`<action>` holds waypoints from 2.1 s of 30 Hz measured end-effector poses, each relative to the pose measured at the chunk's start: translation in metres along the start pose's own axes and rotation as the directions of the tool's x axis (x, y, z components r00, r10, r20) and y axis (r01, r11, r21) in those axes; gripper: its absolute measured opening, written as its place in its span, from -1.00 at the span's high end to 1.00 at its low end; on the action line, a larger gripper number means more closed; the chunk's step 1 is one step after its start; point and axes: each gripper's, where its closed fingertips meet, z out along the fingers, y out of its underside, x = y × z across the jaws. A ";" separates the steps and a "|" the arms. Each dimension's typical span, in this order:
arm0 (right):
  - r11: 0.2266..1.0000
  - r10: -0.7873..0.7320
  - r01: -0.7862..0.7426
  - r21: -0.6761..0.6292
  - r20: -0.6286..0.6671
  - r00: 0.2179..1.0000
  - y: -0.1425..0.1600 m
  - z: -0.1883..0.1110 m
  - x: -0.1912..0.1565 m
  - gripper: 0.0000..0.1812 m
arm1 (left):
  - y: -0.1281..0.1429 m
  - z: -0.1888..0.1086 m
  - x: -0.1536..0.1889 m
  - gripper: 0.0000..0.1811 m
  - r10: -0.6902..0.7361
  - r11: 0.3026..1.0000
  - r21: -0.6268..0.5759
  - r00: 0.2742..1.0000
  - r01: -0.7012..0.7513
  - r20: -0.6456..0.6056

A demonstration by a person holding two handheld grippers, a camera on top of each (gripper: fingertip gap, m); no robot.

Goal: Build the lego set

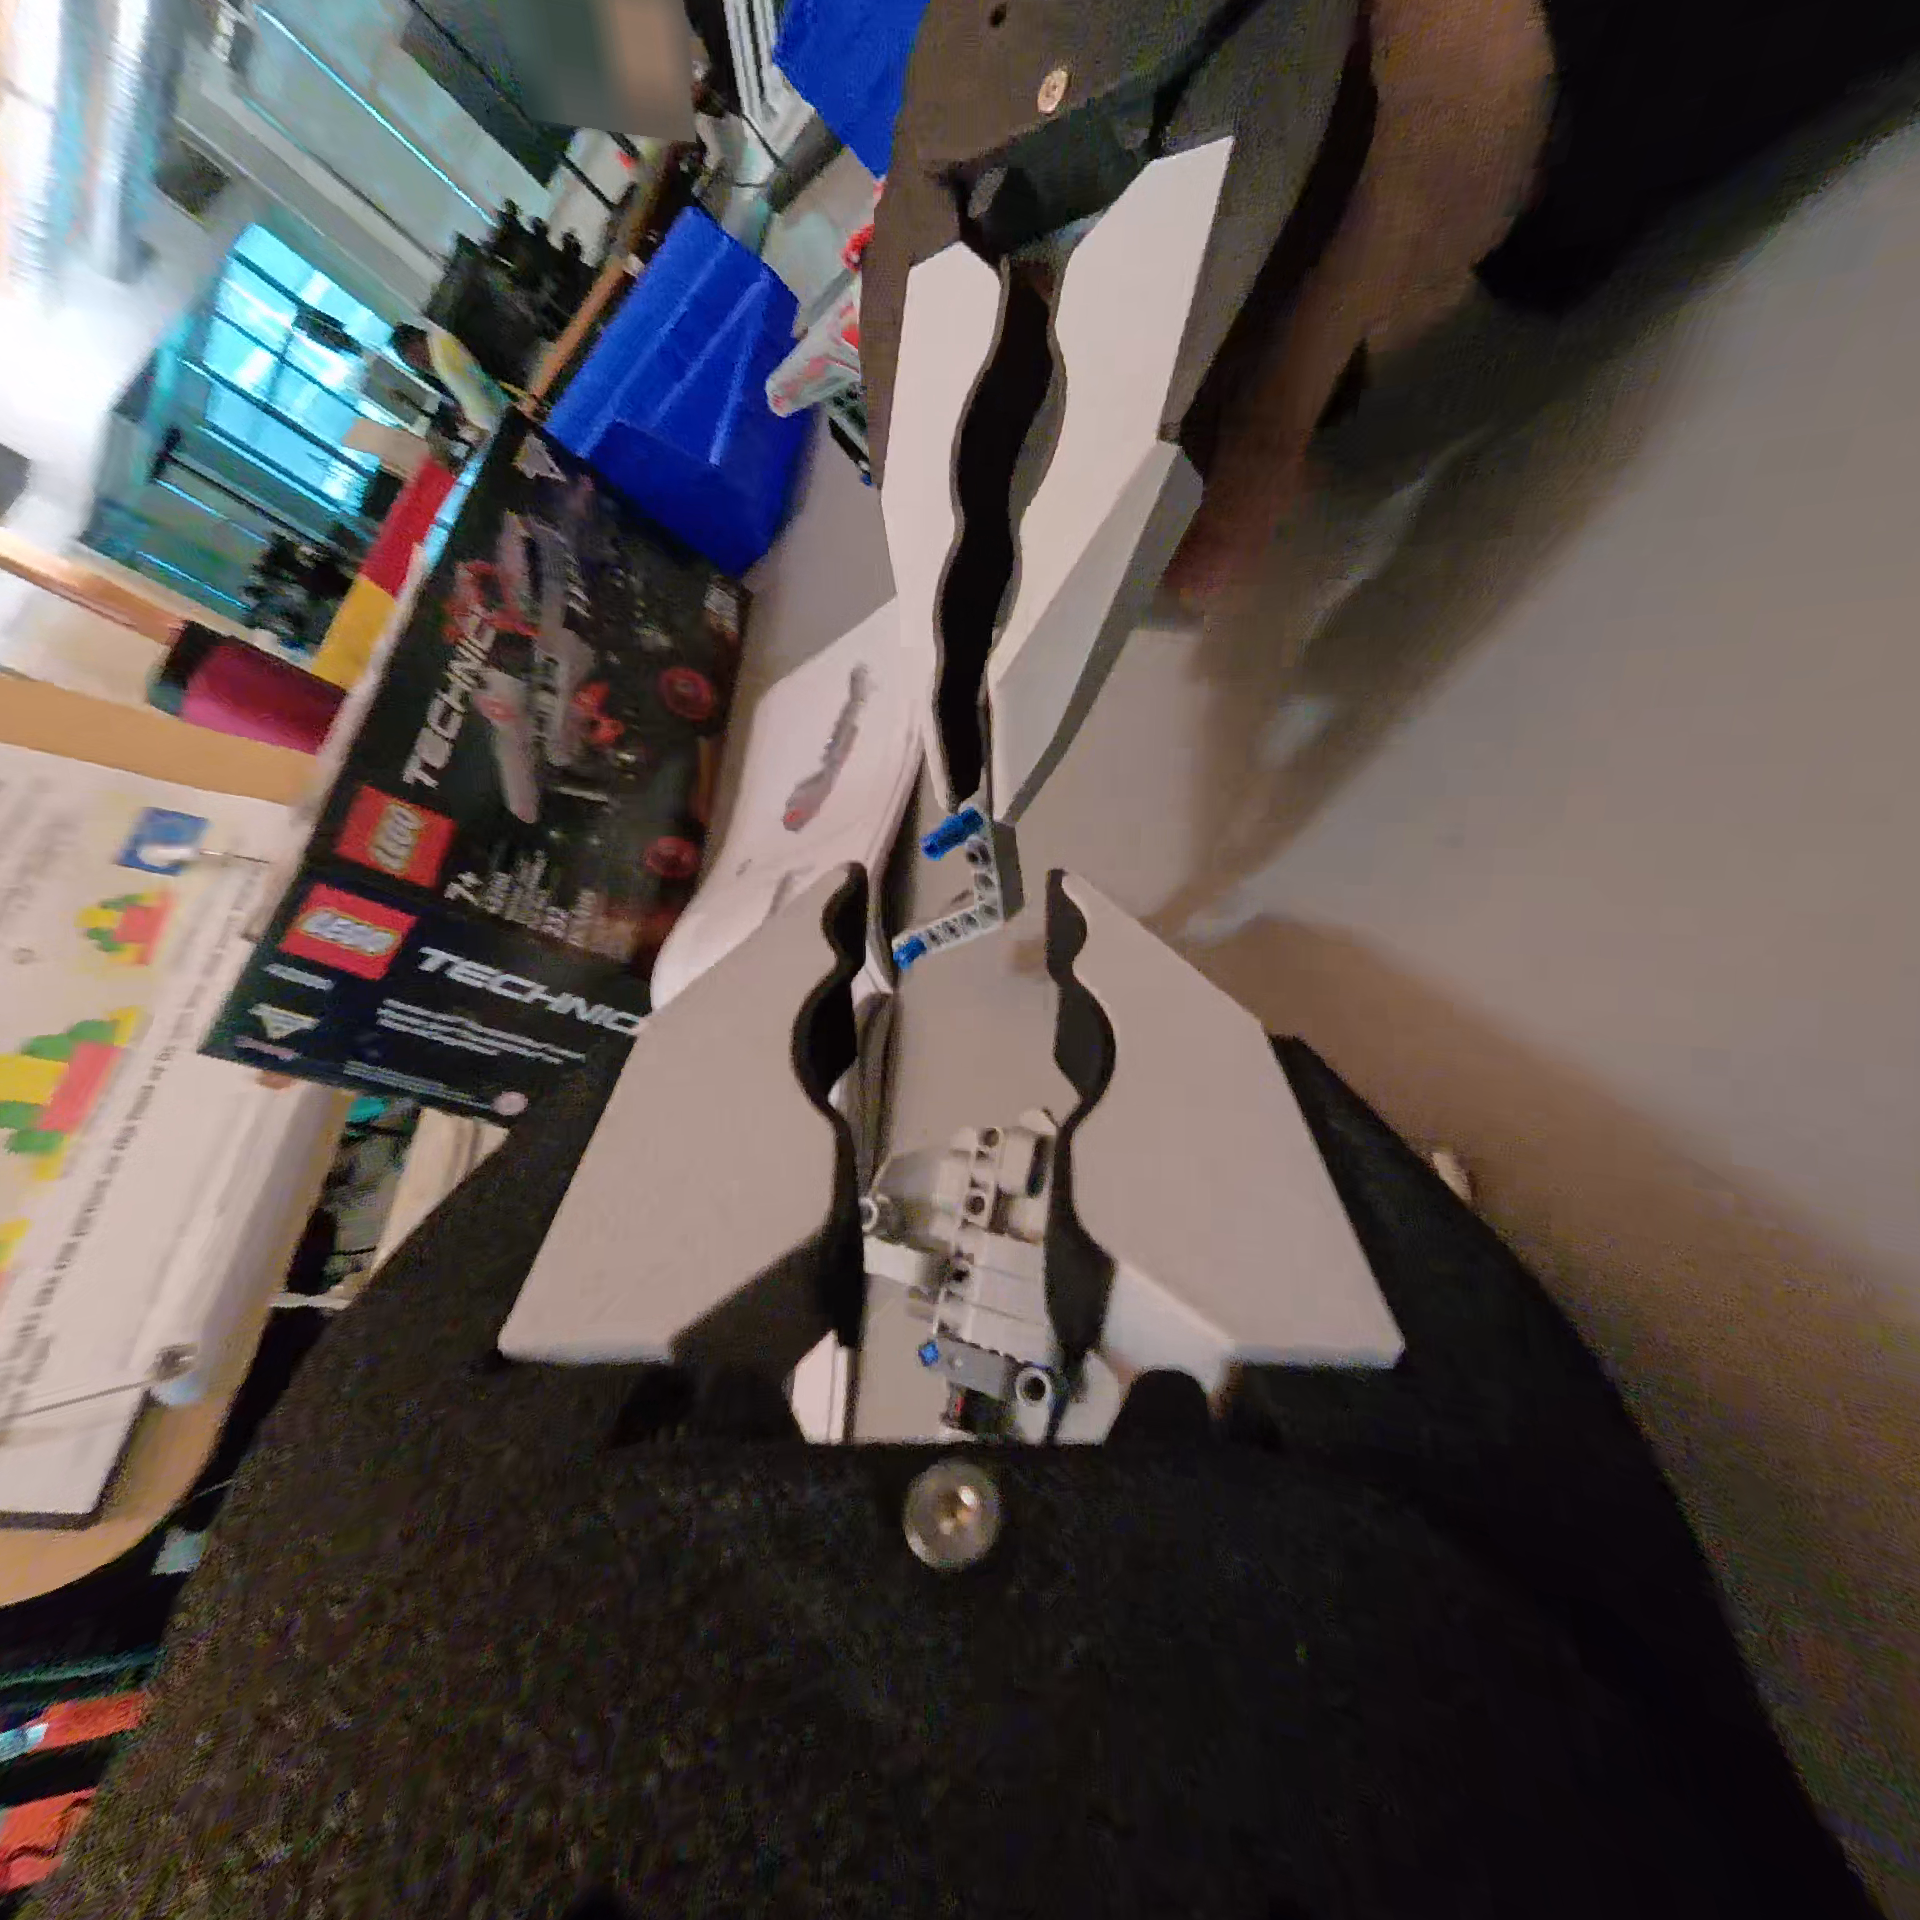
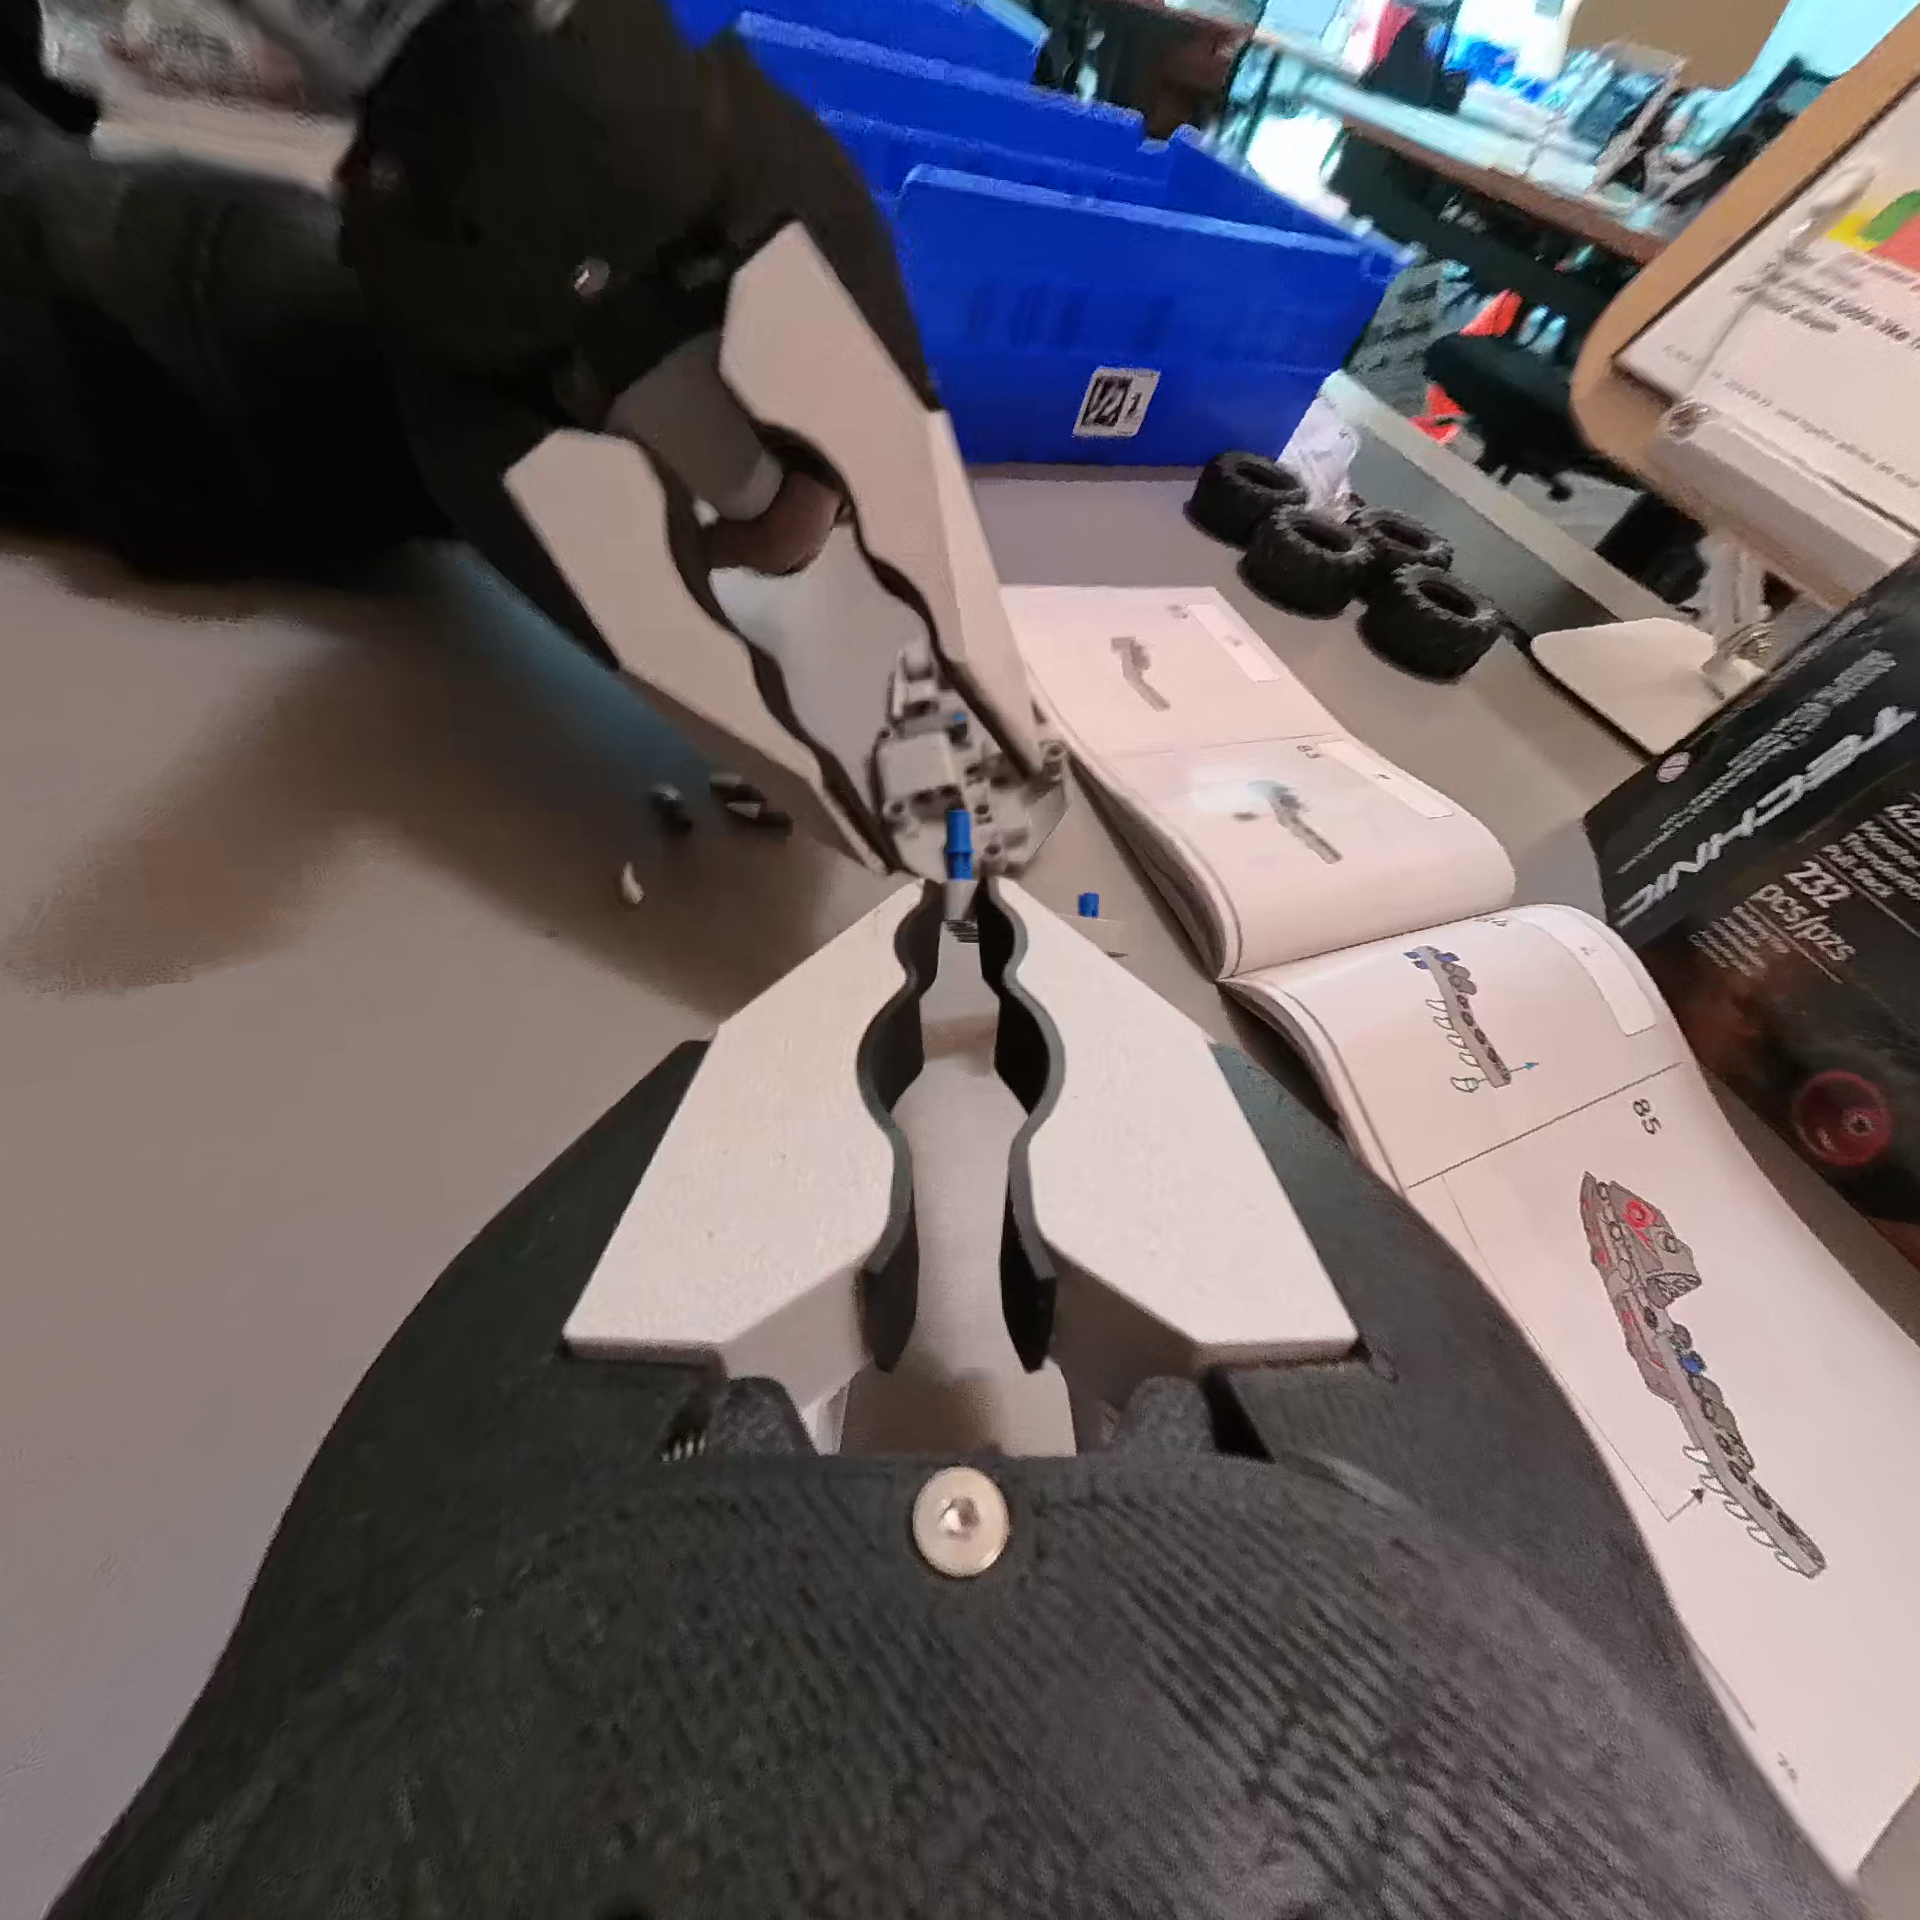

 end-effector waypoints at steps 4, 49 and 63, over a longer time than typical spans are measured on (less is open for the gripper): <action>0.947 0.228 -0.224 0.231 0.010 0.974 -0.033 -0.009 0.014 0.94 | -0.016 0.003 -0.019 0.58 0.080 0.997 -0.001 0.973 -0.082 0.216; 0.885 0.409 -0.421 0.202 0.099 0.907 -0.033 0.005 0.011 0.94 | -0.010 0.000 -0.022 0.79 0.149 0.989 -0.051 0.959 -0.140 0.242; 0.820 0.500 -0.528 0.222 0.172 0.849 -0.034 -0.001 0.017 0.94 | -0.010 -0.002 -0.017 0.68 0.114 0.993 0.004 0.976 -0.117 0.188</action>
